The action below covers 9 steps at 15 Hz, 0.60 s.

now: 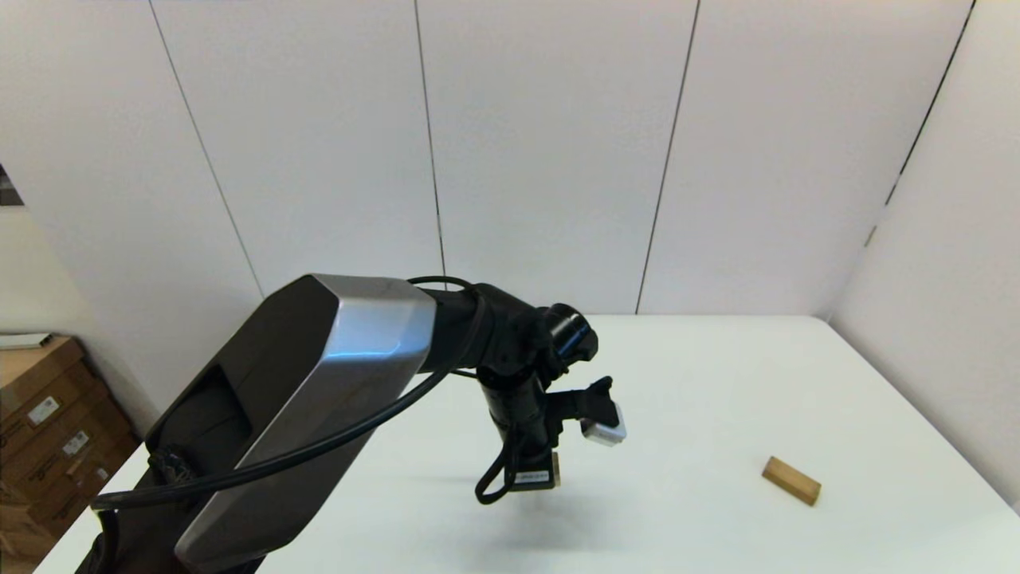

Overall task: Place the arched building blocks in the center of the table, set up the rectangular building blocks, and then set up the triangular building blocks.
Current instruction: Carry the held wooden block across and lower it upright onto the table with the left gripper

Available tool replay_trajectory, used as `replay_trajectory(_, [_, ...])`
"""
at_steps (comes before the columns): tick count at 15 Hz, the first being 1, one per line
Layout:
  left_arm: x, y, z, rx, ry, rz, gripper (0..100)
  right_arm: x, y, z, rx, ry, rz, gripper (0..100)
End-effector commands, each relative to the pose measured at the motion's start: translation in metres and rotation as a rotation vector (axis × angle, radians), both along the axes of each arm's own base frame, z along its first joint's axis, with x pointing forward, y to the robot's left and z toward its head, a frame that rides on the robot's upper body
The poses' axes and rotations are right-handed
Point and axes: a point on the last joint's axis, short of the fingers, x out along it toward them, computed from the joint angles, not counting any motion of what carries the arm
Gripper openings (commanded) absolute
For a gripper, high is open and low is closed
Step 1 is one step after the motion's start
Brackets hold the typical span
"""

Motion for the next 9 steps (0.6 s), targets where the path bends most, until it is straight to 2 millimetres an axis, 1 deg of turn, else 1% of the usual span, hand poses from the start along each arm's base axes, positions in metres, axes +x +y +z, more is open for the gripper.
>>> replay_trajectory(1, [-0.0015, 0.0015, -0.0037, 0.027, 0.019, -0.004, 0, 0.0, 0.0, 0.0, 0.0, 0.0, 0.0, 100])
replay_trajectory(6, [-0.0013, 0.0023, -0.0052, 0.034, 0.024, -0.004, 0, 0.0002, 0.0, -0.0004, 0.0, 0.003, 0.0, 100])
replay_trajectory(9, [0.0003, 0.0029, -0.0108, 0.071, 0.005, 0.003, 0, 0.0, 0.0, 0.0, 0.0, 0.0, 0.0, 100])
